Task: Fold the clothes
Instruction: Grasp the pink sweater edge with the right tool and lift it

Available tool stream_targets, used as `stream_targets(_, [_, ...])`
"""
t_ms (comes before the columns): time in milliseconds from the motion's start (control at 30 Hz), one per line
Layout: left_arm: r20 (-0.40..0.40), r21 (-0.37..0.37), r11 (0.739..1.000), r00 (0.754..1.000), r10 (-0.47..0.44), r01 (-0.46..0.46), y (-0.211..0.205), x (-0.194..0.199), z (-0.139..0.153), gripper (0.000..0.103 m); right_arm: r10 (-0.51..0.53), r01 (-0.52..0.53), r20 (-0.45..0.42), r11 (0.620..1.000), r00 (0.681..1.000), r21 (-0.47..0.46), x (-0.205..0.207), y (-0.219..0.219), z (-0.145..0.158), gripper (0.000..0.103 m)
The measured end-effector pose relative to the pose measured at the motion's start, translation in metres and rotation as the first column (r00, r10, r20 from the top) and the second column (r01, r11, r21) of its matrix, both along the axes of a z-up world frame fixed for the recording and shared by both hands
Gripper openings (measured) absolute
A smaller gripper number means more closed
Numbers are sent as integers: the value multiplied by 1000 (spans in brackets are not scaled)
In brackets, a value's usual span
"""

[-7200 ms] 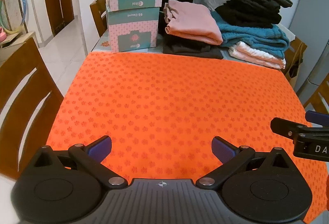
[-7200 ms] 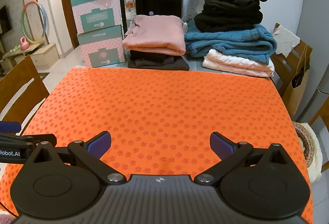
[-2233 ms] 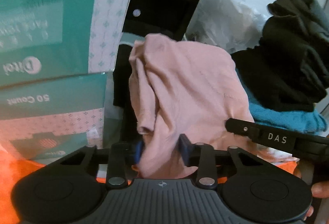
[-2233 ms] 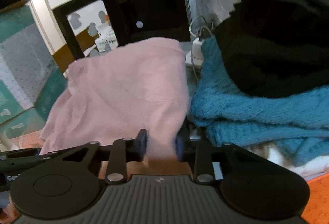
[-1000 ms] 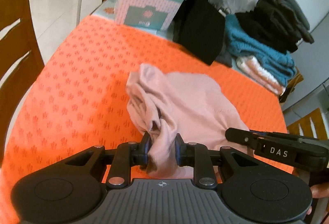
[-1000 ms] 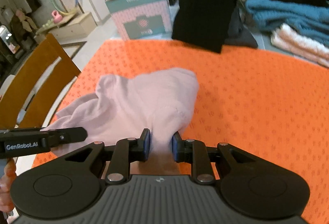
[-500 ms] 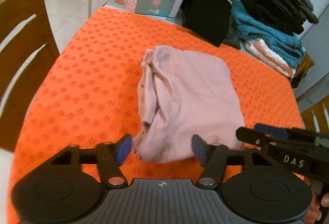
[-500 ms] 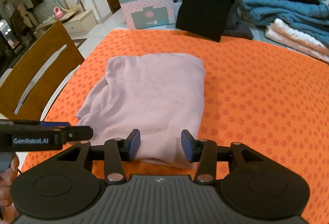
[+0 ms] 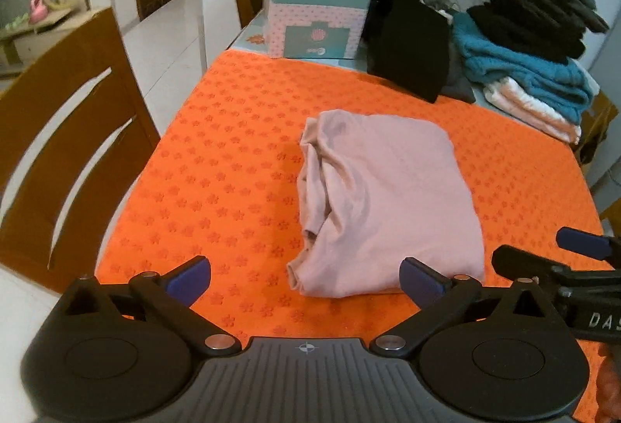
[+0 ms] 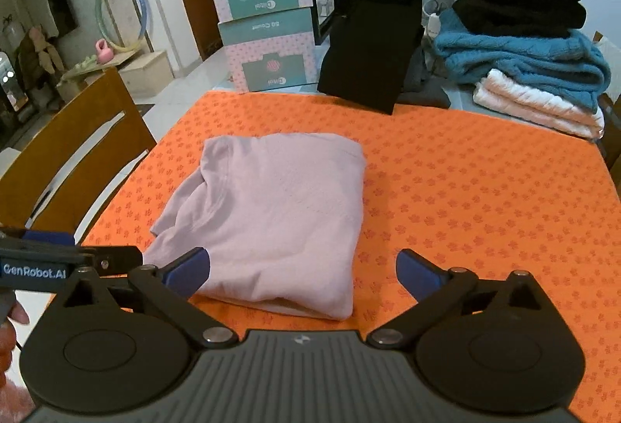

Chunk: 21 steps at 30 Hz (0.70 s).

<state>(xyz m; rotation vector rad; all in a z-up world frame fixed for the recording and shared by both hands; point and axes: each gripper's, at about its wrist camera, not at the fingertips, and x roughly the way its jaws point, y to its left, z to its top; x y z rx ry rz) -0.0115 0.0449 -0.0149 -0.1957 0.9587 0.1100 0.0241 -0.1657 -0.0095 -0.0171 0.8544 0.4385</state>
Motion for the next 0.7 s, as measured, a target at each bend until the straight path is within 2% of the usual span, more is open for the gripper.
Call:
stream_targets(200, [49, -20, 999, 998, -29, 30, -5, -9, 8, 103, 5, -5, -9, 1000, 1000, 30, -7, -9, 2, 103])
stream_targets(333, [75, -87, 995, 996, -49, 56, -2, -13, 9, 103, 9, -8, -10, 999, 1000, 39, -8, -11, 1, 103])
stream_targets(567, [10, -124, 992, 1000, 2, -1, 12, -12, -1, 103, 93, -93, -12, 996, 996, 1, -2, 3, -1, 102])
stream_targets(633, [3, -133, 991, 1000, 14, -14, 17, -13, -2, 103, 112, -112, -16, 994, 994, -6, 2, 7, -3, 96])
stream_targets(700, [-1, -136, 990, 999, 35, -35, 23, -13, -4, 103, 132, -133, -23, 991, 991, -26, 8, 14, -6, 85])
